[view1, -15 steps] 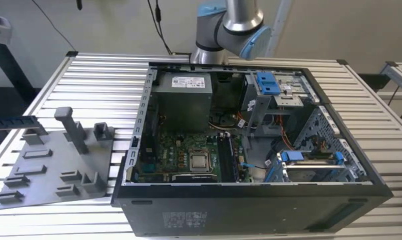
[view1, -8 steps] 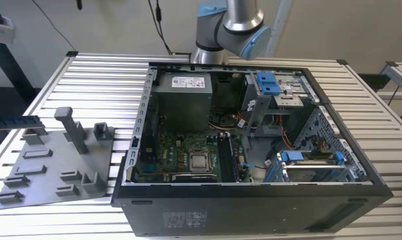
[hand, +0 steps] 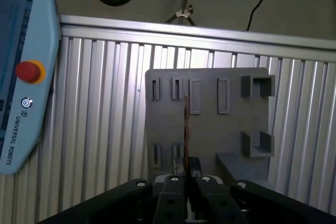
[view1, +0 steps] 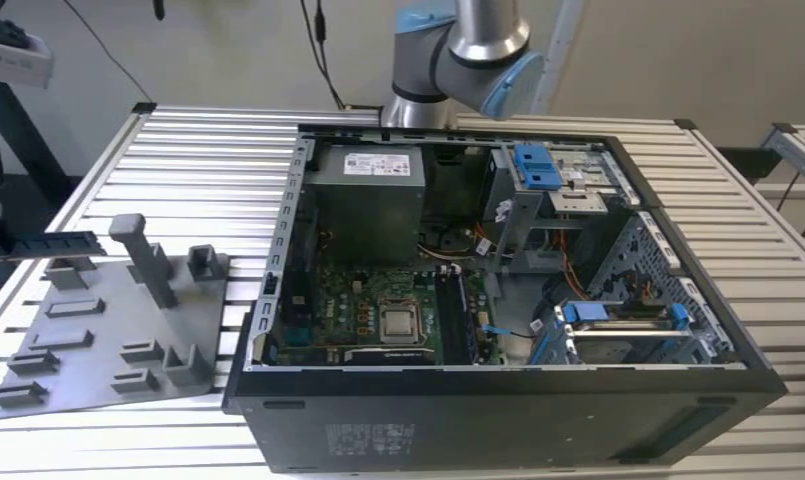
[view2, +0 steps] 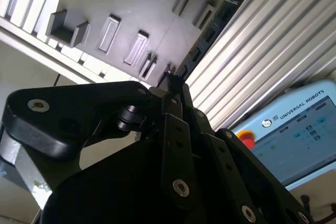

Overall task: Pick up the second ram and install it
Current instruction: 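Pick up the second ram and move it above second insertion slot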

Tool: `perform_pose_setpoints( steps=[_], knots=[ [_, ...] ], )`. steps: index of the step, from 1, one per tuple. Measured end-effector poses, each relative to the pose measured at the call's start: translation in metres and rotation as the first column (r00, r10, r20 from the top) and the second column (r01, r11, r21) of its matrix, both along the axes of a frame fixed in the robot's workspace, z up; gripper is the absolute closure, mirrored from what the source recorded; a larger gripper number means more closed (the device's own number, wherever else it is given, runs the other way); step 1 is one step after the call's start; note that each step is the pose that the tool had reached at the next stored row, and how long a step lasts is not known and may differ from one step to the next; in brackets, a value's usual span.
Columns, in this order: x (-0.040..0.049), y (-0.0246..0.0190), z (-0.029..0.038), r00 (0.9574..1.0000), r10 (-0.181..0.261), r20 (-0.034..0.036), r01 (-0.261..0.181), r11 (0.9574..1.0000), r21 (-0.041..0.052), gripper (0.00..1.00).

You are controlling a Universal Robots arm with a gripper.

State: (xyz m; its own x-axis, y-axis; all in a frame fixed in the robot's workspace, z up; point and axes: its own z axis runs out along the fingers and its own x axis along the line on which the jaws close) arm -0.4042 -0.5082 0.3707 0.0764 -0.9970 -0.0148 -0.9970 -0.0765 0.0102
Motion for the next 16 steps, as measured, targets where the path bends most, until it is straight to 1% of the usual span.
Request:
perform_pose_setpoints(
  steps=[4,10,14,16],
  knots=[
    [0.0097,0.0,0.0,1.0,0.0,-0.0018,0.0,1.0,0.0001,0.85],
    [0.0266,0.0,0.0001,1.0,0.0,-0.0089,0.0,1.0,0.0,0.85],
    [0.0344,0.0001,0.0001,0.9999,-0.002,-0.0117,0.002,1.0,-0.001,0.85],
    [0.04,0.0,0.0001,0.9999,-0.002,-0.0145,0.002,1.0,-0.0014,0.85]
  ],
)
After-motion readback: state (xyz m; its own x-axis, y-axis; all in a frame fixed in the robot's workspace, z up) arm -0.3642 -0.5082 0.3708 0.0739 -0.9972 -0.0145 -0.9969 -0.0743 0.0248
